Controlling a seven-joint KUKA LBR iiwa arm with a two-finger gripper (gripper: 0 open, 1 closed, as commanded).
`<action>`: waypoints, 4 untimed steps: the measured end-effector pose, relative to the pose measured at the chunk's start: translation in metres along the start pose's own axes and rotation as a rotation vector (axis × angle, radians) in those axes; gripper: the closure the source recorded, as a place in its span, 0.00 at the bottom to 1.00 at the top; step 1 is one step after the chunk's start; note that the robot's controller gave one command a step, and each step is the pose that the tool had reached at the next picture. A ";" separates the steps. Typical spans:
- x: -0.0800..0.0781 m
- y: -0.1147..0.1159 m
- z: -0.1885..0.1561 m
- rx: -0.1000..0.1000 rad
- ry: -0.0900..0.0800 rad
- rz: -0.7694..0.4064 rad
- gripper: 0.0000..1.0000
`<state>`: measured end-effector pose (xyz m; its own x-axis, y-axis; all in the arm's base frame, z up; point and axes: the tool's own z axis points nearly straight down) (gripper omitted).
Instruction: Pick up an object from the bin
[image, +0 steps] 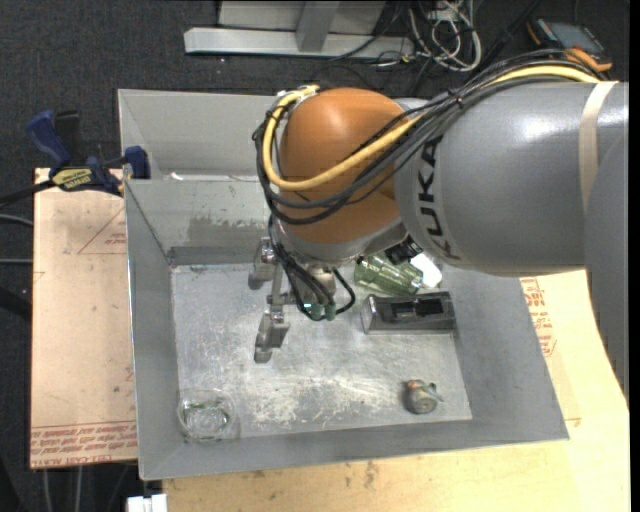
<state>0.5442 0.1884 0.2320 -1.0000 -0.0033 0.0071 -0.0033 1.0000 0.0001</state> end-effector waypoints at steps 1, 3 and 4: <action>-0.002 -0.001 -0.004 -0.001 -0.008 0.003 0.00; 0.037 0.001 0.094 -0.001 -0.009 -0.164 0.00; 0.037 0.031 0.157 0.000 -0.010 -0.347 0.00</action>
Offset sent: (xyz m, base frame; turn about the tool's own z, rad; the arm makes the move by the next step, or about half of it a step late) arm -0.0616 0.0021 -0.1495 -0.2607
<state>0.5058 0.2197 0.0754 -0.9393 -0.3430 -0.0030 -0.3430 0.9394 0.0006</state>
